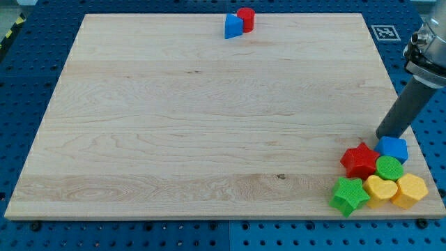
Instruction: Push the red circle into the green star
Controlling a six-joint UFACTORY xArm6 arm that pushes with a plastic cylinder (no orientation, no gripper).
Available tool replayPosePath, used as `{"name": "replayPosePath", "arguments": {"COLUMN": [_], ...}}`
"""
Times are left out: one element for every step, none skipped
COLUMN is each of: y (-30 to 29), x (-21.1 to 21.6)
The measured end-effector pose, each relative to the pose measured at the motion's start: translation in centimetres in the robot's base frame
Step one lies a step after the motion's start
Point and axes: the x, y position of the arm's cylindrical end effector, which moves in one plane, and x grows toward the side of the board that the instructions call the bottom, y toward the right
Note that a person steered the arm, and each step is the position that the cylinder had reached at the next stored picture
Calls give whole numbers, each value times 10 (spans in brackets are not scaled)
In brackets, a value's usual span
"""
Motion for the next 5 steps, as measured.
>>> {"name": "replayPosePath", "arguments": {"y": [0, 0, -10, -30, -93], "x": [2, -21, -95, -193, -274]}}
